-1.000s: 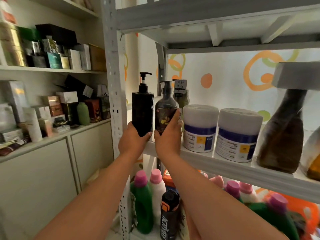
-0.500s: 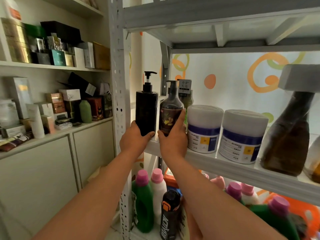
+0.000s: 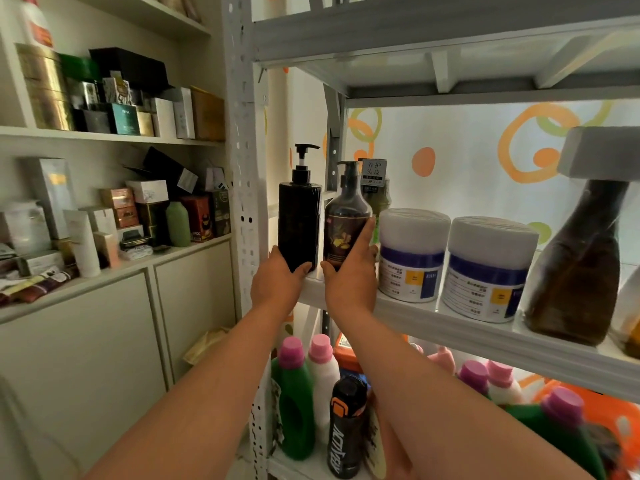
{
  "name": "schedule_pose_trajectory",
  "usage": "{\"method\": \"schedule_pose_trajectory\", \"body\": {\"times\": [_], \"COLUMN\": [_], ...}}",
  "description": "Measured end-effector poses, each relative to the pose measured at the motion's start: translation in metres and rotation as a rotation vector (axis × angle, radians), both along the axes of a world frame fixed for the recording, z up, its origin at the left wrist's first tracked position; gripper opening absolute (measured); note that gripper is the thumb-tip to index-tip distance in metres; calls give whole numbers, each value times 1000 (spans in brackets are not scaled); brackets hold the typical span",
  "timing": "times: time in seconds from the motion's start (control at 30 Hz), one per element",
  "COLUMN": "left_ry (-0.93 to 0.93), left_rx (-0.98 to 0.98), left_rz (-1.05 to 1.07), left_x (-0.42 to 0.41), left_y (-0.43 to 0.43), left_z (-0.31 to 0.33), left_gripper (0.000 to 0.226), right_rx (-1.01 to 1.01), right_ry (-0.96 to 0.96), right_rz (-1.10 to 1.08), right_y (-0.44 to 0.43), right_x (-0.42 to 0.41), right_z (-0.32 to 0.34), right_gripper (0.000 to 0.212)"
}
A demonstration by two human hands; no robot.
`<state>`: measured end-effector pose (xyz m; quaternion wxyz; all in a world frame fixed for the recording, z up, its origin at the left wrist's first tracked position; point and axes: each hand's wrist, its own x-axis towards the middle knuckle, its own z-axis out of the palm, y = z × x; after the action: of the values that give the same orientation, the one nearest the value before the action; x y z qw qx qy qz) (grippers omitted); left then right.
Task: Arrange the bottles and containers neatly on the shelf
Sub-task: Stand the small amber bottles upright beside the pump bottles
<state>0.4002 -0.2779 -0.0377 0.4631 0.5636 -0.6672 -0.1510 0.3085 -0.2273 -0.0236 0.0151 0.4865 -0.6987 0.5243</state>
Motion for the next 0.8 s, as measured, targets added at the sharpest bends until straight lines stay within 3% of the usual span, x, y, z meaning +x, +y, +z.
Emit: {"method": "schedule_pose_trajectory", "body": {"times": [0.2,0.43,0.63,0.8], "left_ry": [142,344,454,426], "left_rx": [-149,-305,-328,-321], "left_rz": [112,-85,-302,-513], "left_x": [-7,-66,-134,-201], "left_y": [39,92,163,227], "left_z": [-2,7,23,32], "left_gripper": [36,12,13,12], "right_rx": [-14,-233,-341,-329], "right_ry": [-17,72,87,133], "right_rz": [39,117,-3,-262], "right_y": [23,95,177,251], "right_x": [1,-25,-106,-181], "right_z": [3,15,16,15], "right_gripper": [92,33,29,26]}}
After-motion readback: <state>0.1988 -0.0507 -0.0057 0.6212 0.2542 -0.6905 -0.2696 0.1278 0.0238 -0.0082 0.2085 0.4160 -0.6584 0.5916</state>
